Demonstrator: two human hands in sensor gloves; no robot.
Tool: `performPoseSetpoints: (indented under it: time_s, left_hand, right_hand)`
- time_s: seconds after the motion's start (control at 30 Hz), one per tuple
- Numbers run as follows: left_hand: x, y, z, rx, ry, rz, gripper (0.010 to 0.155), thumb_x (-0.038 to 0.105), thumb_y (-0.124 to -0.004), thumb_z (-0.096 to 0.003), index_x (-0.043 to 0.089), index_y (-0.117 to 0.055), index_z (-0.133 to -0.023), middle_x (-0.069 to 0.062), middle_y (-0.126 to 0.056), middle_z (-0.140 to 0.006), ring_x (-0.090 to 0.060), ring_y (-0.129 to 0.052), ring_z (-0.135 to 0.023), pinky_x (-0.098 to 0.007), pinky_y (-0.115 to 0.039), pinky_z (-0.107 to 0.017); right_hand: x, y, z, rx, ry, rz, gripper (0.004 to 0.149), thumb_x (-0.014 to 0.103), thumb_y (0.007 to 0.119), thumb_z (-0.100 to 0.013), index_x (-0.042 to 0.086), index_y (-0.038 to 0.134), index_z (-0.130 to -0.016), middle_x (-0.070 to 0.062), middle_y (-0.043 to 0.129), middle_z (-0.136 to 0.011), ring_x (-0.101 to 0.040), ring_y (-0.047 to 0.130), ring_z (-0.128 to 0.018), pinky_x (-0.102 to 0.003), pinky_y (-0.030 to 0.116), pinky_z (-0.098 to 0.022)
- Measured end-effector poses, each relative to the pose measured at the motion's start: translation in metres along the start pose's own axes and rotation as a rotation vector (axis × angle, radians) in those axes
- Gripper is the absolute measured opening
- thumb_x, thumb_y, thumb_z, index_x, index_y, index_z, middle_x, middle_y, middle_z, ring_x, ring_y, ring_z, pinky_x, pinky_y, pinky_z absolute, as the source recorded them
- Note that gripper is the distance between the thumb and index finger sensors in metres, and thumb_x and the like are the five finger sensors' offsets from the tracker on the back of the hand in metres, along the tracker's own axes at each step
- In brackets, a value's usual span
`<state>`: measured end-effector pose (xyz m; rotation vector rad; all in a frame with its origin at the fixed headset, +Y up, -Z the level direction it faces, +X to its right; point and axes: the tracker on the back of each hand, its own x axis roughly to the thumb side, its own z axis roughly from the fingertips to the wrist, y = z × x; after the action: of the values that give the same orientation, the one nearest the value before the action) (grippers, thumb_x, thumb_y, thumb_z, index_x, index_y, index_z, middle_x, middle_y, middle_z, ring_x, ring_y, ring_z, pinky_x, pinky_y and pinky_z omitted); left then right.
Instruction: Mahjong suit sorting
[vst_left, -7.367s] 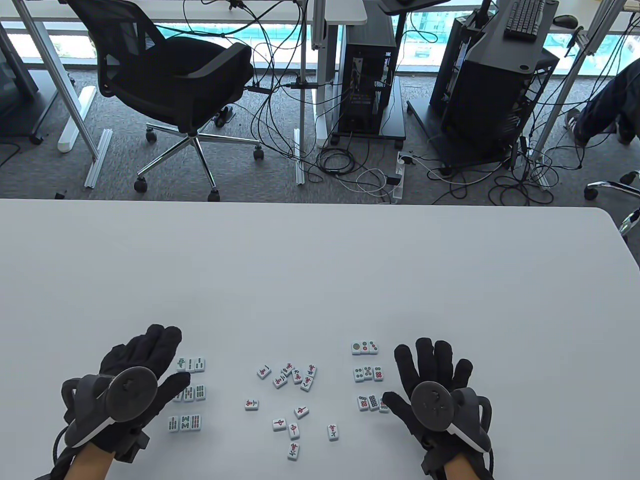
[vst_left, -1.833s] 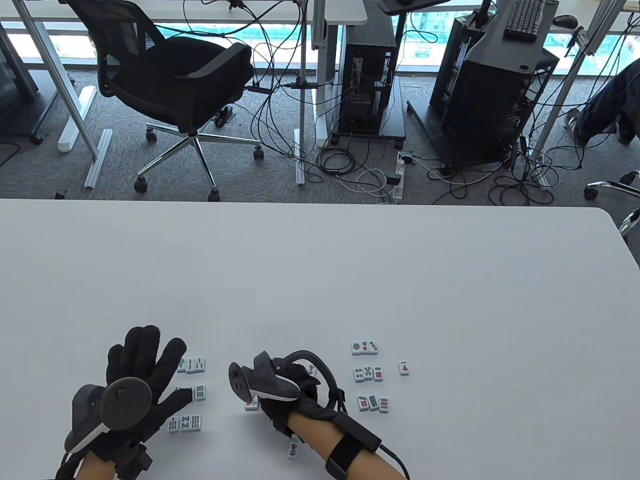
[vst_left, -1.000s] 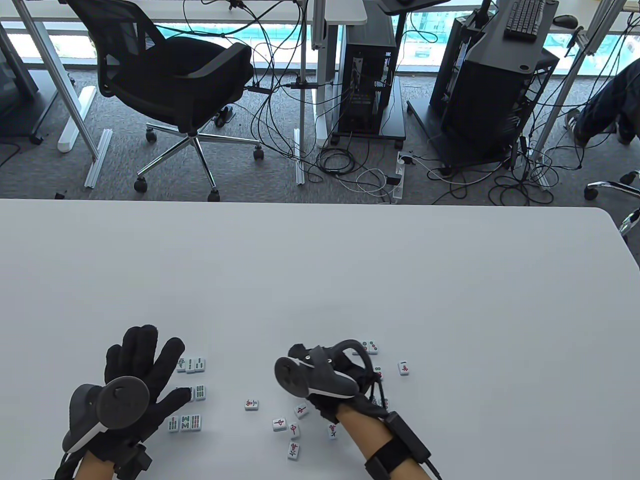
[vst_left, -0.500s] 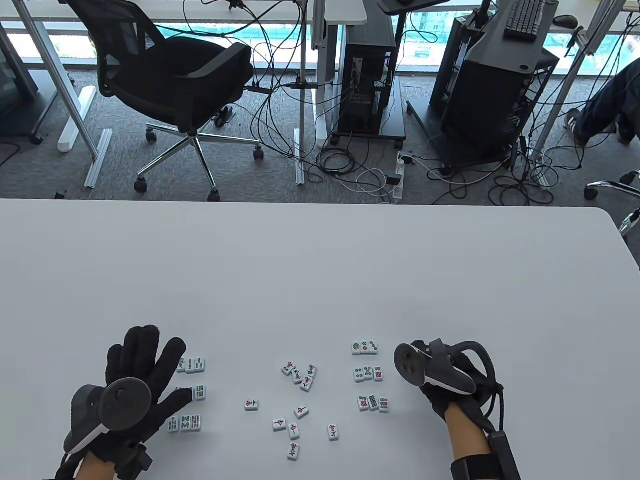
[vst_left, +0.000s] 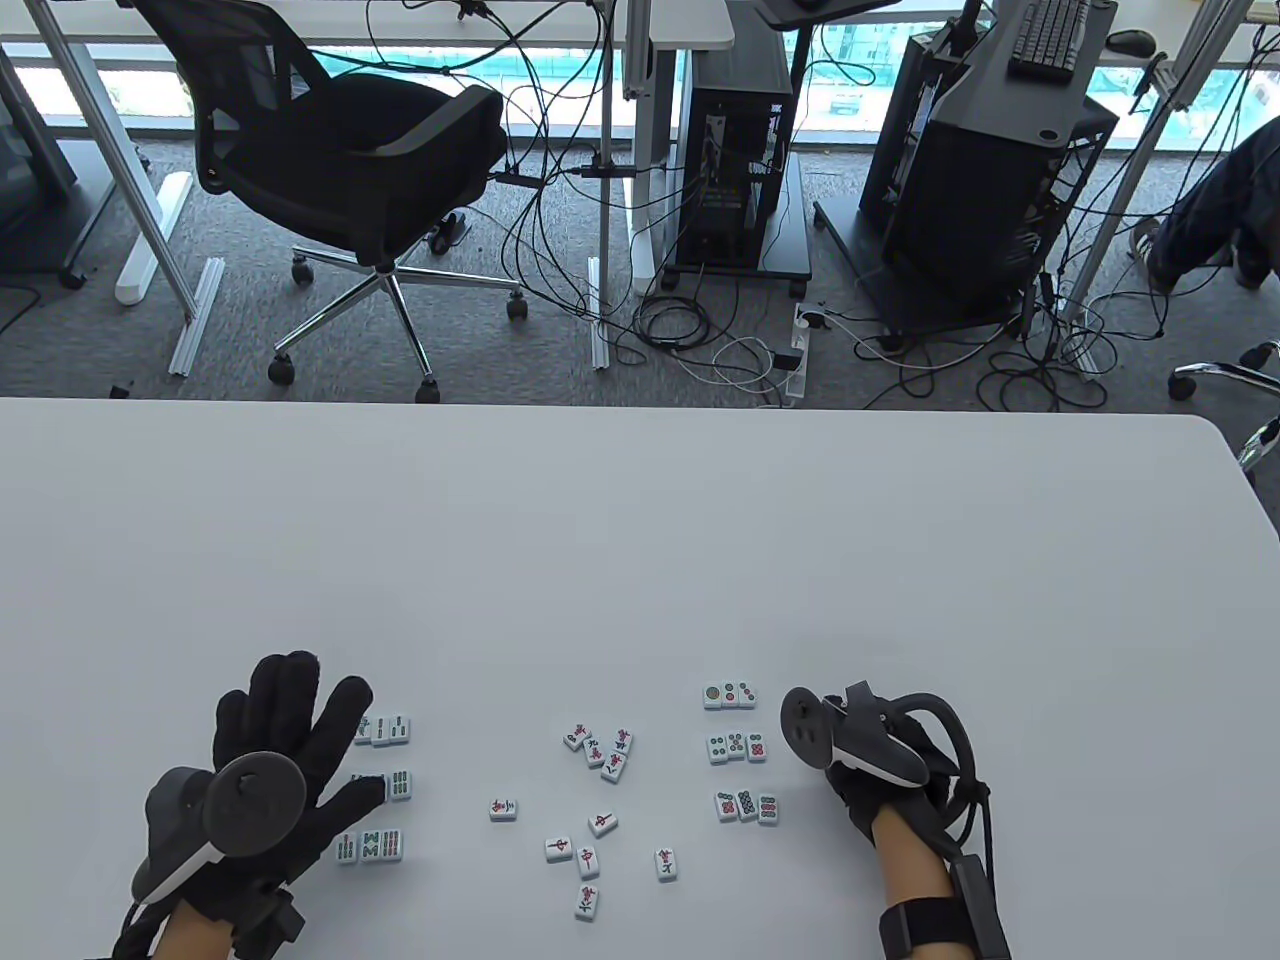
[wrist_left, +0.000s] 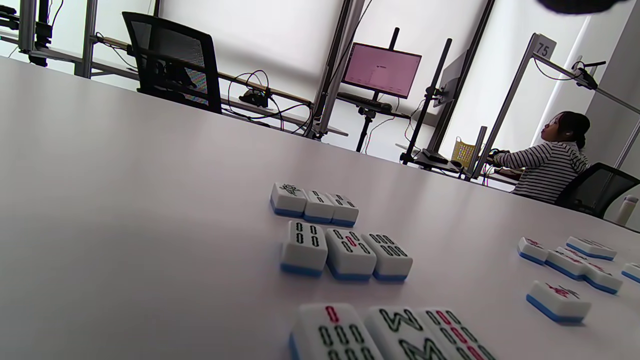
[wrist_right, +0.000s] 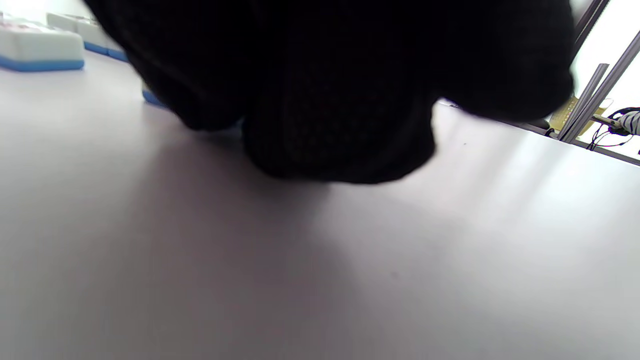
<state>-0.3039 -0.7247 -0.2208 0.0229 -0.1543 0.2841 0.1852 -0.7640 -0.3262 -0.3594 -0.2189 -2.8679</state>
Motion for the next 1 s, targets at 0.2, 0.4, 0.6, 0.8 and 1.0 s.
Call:
performPoseSetpoints:
  time_s: [0.2,0.4,0.6,0.8,1.0]
  left_hand:
    - [0.001,0.0,0.0,-0.003,-0.005,-0.003,0.083,0.074,-0.06,-0.0378,0.045,-0.024,-0.107,0.016,0.013,-0.108,-0.016,0.01,-0.11,-0.055,-0.003,-0.079]
    - [0.0,0.0,0.0,-0.001,-0.006,0.004,0.083,0.074,-0.06,-0.0379,0.045,-0.024,-0.107,0.016,0.013,-0.109,-0.016,0.01,-0.11,-0.055,-0.003,-0.079]
    - [0.001,0.0,0.0,-0.002,-0.011,0.001,0.083,0.074,-0.06,-0.0379,0.045,-0.024,-0.107,0.016,0.013,-0.109,-0.016,0.01,-0.11,-0.055,-0.003,-0.079]
    - [0.001,0.0,0.0,0.002,-0.016,0.004,0.083,0.074,-0.06,-0.0379,0.045,-0.025,-0.107,0.016,0.013,-0.109,-0.016,0.01,-0.11,-0.055,-0.003,-0.079]
    - [0.002,0.002,0.001,0.017,-0.026,0.017,0.083,0.073,-0.06,-0.038,0.045,-0.025,-0.107,0.016,0.012,-0.109,-0.016,0.01,-0.11,-0.055,-0.003,-0.079]
  right_hand:
    - [0.002,-0.004,0.002,0.01,-0.004,0.001,0.057,0.031,0.084,-0.038,0.011,0.072,-0.09,-0.005,0.098,-0.053,-0.017,0.097,-0.026,-0.032,0.088,-0.02]
    - [0.016,-0.034,0.01,-0.112,0.032,0.025,0.058,0.032,0.084,-0.038,0.01,0.071,-0.091,-0.005,0.099,-0.051,-0.017,0.097,-0.024,-0.032,0.087,-0.019]
    - [0.081,-0.069,0.015,-0.247,-0.097,-0.096,0.058,0.038,0.083,-0.039,0.007,0.076,-0.087,-0.005,0.1,-0.044,-0.016,0.095,-0.016,-0.031,0.085,-0.013]
    - [0.177,-0.082,0.018,-0.204,-0.307,-0.162,0.052,0.041,0.082,-0.039,0.005,0.086,-0.075,-0.004,0.101,-0.034,-0.014,0.093,-0.007,-0.029,0.083,-0.006]
    - [0.243,-0.077,0.011,-0.157,-0.374,-0.163,0.048,0.046,0.081,-0.038,0.004,0.094,-0.058,0.0,0.099,-0.02,-0.01,0.088,0.003,-0.027,0.08,0.002]
